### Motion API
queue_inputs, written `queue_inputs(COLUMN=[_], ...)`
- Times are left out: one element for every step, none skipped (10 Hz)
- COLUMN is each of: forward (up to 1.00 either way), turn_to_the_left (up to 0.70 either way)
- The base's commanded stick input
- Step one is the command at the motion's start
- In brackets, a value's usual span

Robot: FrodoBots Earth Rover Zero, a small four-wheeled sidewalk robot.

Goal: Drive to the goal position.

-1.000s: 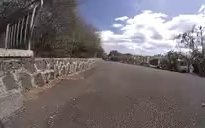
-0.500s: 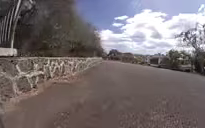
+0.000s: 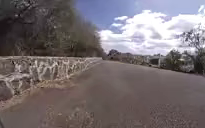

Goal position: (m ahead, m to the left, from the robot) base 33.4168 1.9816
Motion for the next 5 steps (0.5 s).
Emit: queue_inputs(forward=[0.85, 0.85, 0.85, 0.85, 0.85], turn_to_the_left=[0.01, 0.01, 0.01, 0.01, 0.01])
